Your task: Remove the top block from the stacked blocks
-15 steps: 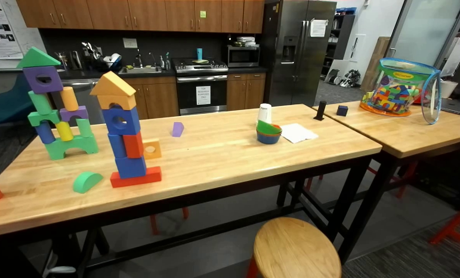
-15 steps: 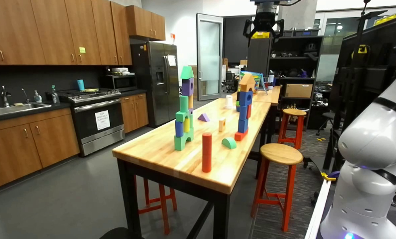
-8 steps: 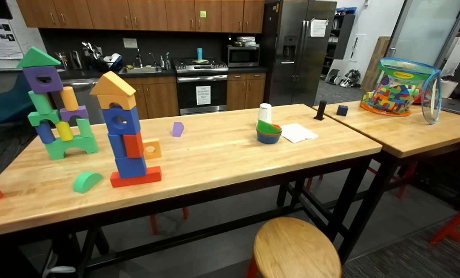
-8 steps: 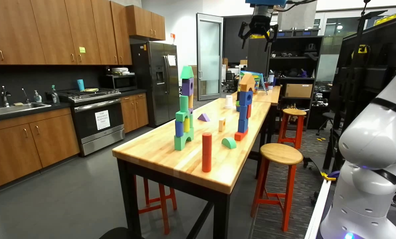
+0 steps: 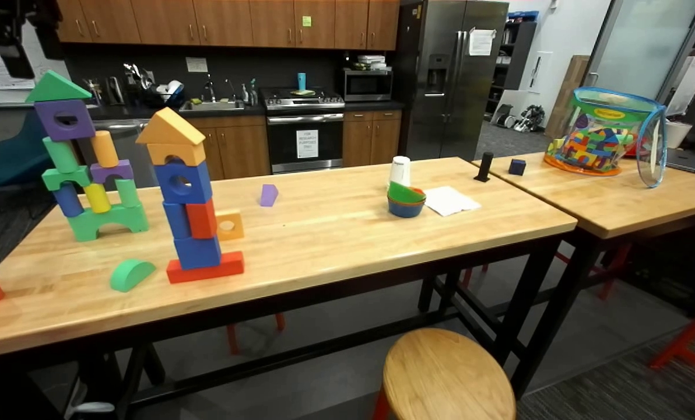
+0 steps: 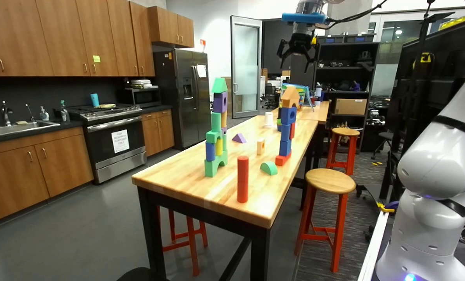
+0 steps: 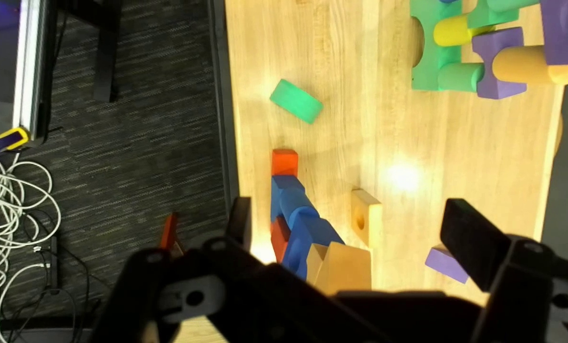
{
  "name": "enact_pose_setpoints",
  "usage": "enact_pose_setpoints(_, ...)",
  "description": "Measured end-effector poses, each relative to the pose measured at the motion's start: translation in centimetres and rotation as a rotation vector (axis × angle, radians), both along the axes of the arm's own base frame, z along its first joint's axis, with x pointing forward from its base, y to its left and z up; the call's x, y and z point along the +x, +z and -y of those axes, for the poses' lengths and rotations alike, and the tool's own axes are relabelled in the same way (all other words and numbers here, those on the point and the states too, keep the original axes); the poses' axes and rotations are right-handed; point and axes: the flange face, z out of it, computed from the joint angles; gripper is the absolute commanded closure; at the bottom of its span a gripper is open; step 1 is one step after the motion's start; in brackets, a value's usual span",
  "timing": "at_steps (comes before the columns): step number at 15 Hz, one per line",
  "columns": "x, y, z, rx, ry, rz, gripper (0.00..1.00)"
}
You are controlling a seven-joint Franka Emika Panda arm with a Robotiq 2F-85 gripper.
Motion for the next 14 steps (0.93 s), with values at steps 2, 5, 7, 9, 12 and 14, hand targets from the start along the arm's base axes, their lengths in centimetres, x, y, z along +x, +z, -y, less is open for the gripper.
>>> enact_pose_setpoints(2,0.2,-0.6,0.1,0.000,-0.006,-0.001,0.00)
enact_pose_setpoints(5,0.3,-1.0,0.2,0.001,-0.019,0.001,0.00)
enact_pose_setpoints(7,0.3,-1.2,0.5,0.004,-0.040,0.001,0.00)
enact_pose_setpoints(9,0.3,-1.4,1.1,0.011,-0.093,0.003,0.00)
enact_pose_setpoints(12,0.4,-1.7,1.8,0.020,-0.156,-0.002,0.00)
enact_pose_setpoints(14,0.5,-1.9,1.8,0.021,-0.152,-0.006,0.00)
